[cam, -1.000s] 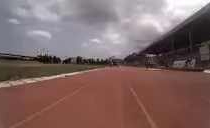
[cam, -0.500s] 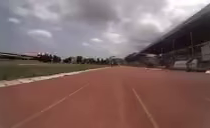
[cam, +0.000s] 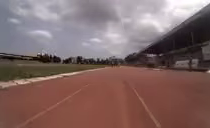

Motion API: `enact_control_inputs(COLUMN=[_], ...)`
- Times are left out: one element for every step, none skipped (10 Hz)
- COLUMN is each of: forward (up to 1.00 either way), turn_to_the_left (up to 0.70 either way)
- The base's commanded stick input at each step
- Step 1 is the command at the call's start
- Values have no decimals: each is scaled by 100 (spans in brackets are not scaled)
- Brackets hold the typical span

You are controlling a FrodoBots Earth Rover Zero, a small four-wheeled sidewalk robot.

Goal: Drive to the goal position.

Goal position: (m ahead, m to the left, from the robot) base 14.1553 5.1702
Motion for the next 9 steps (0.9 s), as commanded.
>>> enact_control_inputs(forward=[45,45,45,45,45,45,45,45,45], turn_to_the_left=[0,0,0,0,0,0,0,0,0])
